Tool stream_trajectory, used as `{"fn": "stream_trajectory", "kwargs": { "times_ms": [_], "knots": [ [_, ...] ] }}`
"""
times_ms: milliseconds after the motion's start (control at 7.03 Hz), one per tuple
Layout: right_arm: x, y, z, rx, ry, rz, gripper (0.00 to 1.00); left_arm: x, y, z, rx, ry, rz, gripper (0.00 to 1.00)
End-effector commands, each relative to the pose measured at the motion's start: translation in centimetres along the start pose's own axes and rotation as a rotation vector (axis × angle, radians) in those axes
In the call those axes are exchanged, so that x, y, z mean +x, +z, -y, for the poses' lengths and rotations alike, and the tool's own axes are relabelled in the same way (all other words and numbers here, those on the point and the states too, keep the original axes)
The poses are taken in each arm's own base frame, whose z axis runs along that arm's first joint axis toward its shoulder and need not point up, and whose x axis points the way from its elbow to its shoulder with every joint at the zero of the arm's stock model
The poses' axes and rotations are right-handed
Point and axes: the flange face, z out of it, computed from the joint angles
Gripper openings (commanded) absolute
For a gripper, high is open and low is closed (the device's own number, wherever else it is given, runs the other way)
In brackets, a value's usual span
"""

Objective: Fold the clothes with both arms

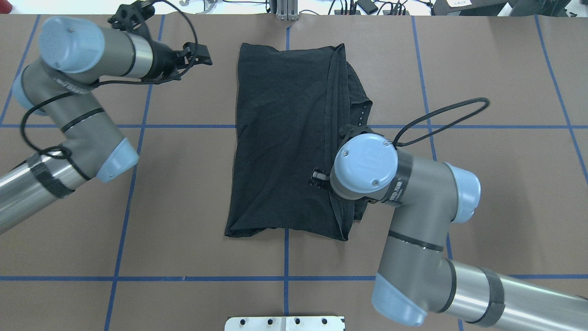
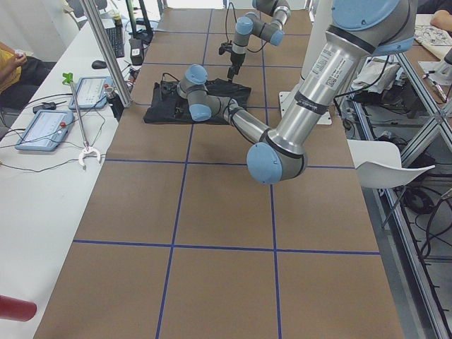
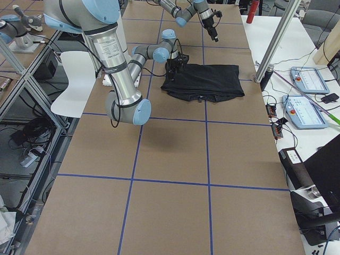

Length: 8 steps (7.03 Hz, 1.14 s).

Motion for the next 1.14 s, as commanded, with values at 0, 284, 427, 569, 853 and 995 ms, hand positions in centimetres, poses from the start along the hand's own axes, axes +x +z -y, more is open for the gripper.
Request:
{"fn": "stream_trajectory", "kwargs": {
  "times_ms": [0,284,427,569,853,995],
  "knots": [
    [-1.2,1.0,-2.9,-0.027,-0.331,-0.123,0.58,-1.5,-1.4,-0.7,-0.011,-0.01,0.002,0.99],
    [-2.2,2.7,-3.6,-0.018,-0.431,-0.152,0.44,-1.9,-1.4,-0.7,-0.01,-0.013,0.007,0.99],
    [-3.1,3.2,-3.8,-0.025,-0.492,-0.163,0.43,-2.2,-1.3,-0.7,-0.009,-0.014,0.011,0.99],
    [-3.1,3.9,-4.8,-0.022,-0.508,-0.174,0.43,-2.4,-1.3,-0.8,-0.009,-0.015,0.014,0.99],
    [-3.1,5.0,-5.4,-0.016,-0.522,-0.196,0.42,-2.6,-1.1,-0.8,-0.01,-0.016,0.019,0.99],
    [-3.2,4.9,-5.4,-0.015,-0.522,-0.193,0.17,-2.6,-1.0,-0.9,-0.012,-0.016,0.02,0.99]
  ]
}}
